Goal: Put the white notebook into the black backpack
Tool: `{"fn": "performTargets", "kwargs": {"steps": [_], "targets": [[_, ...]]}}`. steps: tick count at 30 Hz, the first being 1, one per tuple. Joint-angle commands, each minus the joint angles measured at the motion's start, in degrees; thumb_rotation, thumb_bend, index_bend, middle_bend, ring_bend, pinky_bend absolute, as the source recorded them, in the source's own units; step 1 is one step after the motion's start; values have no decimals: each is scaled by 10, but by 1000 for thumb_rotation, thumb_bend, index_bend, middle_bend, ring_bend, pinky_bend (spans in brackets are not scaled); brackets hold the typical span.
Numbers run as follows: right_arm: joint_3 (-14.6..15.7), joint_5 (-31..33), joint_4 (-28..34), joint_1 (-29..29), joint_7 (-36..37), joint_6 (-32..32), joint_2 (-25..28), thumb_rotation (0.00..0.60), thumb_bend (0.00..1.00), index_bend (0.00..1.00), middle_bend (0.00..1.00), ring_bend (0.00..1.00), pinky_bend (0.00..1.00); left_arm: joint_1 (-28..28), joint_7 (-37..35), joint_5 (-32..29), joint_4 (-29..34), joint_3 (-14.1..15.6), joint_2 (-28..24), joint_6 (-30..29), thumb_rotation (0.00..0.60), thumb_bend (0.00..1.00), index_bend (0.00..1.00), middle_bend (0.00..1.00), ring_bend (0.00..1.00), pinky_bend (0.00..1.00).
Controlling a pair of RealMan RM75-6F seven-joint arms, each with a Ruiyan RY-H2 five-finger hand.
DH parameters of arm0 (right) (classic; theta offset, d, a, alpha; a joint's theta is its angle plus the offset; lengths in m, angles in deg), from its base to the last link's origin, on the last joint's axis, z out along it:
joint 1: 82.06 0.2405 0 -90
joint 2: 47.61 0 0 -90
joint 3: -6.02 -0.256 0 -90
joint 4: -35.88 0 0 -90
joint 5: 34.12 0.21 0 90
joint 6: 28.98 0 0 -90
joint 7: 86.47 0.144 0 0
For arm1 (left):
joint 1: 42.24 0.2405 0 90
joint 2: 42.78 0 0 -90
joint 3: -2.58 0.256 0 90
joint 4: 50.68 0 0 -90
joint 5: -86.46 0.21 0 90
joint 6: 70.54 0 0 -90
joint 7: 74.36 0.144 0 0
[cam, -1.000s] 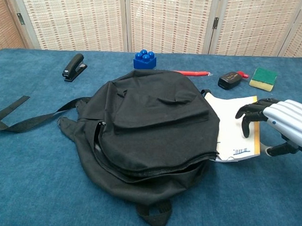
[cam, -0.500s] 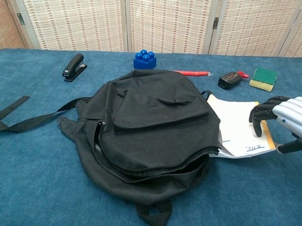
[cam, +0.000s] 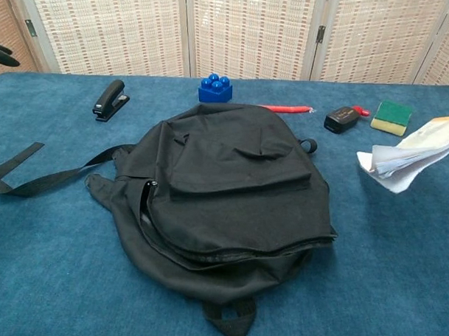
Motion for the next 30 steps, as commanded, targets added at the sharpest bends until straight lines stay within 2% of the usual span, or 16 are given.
{"fn": "performTargets", "kwargs": {"steps": [1,7,13,19,22,26,30], "targets": [[-21,-1,40,-3,-25,-37,31,600,432,805,451,360,236,-34,5,13,3,-7,1,35,600,288,152,45,91,0],[-40,-4,108,-2,-59,-60,75,600,433,815,459,362,236,-91,20,29,22,-6,12,106,600,288,161,52,93,0],[-42,-2,138,-5,-75,-53,93,600,433,835,470,373,242,-149,42,31,32,-2,45,181,600,288,164,54,94,0],[-38,1,135,-9,-72,-41,87,600,432,862,482,383,250,-194,67,8,18,3,102,241,600,288,165,53,94,0],[-37,3,130,-10,-66,-36,82,600,432,864,482,382,251,-210,79,-14,3,-1,139,254,600,288,168,54,94,0],[-34,3,126,-12,-65,-34,77,600,433,865,483,384,251,-221,91,-32,-8,-3,163,262,600,288,173,54,94,0],[-31,3,121,-16,-61,-29,72,600,432,867,485,385,251,-241,123,-79,-36,-8,219,276,600,288,176,54,93,0]]}}
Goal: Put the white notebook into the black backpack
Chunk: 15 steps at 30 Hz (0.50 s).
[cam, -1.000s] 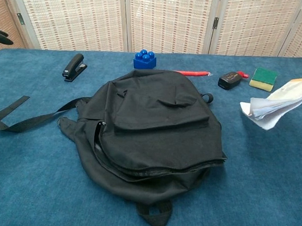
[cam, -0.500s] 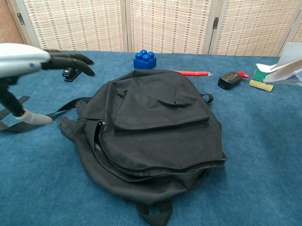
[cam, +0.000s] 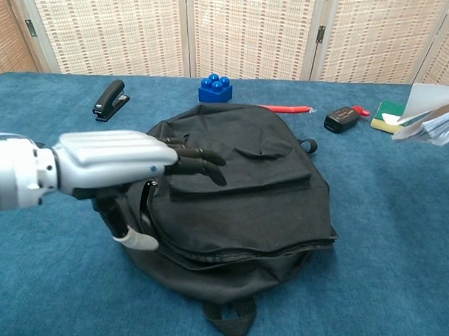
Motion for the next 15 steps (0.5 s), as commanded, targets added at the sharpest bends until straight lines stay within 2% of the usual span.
{"fn": "performTargets", "kwargs": {"steps": [1,9,15], "targets": [[2,0,-2,-1,1,2,-2,600,432,868,485,385,251,-18,33,-41,-26,-4,44,8,600,288,176,54,92,0],[5,-2,-7,-6,6,5,-6,600,433,874,487,385,252,-34,58,-109,-59,-4,96,3,600,288,192,54,92,0],[7,-3,-10,-8,9,8,-9,600,433,875,487,388,254,-36,47,-132,-75,-11,118,-19,600,288,253,93,114,0]]}}
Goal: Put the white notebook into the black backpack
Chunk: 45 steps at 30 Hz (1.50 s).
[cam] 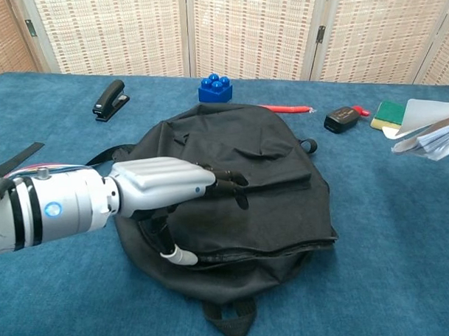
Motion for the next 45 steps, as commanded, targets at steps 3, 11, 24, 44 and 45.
{"fn": "performTargets", "kwargs": {"steps": [3,11,24,44,45], "targets": [[-1,1,-3,0,3,1,-2,600,433,876,488,388,254,-4,-19,-19,-15,-6,13,-5,600,296,295,116,131,0],[0,-1,-10,-2,11,1,-7,600,433,876,487,386,254,5,-52,-12,-35,-9,32,-47,600,455,453,222,215,0],[-7,-30,40,-6,31,-57,14,600,433,877,493,391,259,2,-171,-38,-58,-78,37,-60,600,608,601,350,323,52],[23,-165,297,39,20,-30,78,600,433,888,512,415,331,-144,-164,-390,-135,-233,-21,20,600,621,574,350,316,59],[24,-168,304,45,19,-17,74,600,433,888,512,416,334,-150,-162,-404,-139,-234,-22,23,600,621,574,350,316,59]]}}
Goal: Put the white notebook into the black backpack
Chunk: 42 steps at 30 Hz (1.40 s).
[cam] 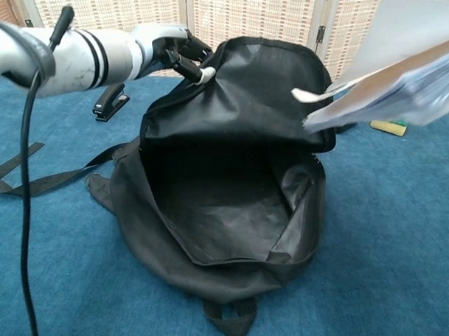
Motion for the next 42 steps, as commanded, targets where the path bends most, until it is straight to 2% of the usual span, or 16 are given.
{"fn": "performTargets", "kwargs": {"steps": [1,5,9,15,20,25,30,38,42], "targets": [[9,-21,33,31,-5,53,-15,600,433,888,512,418,339,-38,19,-69,-26,-10,-12,14,600,621,574,350,316,59],[6,-18,41,59,-7,105,-47,600,432,888,512,429,355,-58,27,-116,-39,-7,-16,18,600,622,574,350,314,59],[-6,-5,23,84,-11,144,-89,600,433,888,512,439,357,-70,26,-146,-43,-4,-21,24,600,621,574,350,310,56],[-30,4,-53,122,-19,169,-166,600,433,888,513,442,365,-76,17,-160,-42,6,-31,32,600,621,574,350,304,54],[-36,13,-127,140,-13,171,-221,600,432,888,513,444,371,-76,2,-165,-41,11,-39,44,600,622,574,350,302,53],[-16,12,-208,139,1,157,-265,600,433,888,523,453,396,-82,0,-158,-48,16,-57,59,600,622,574,350,299,53],[12,15,-266,124,12,146,-292,600,433,890,524,458,412,-74,-24,-155,-48,26,-51,58,600,622,574,350,298,53],[48,25,-288,97,32,138,-318,600,433,890,525,457,435,-67,-50,-147,-48,32,-57,67,600,621,574,350,294,53],[60,25,-299,93,13,149,-320,600,433,890,527,461,435,-64,-62,-141,-46,34,-62,70,600,621,574,350,294,53]]}}
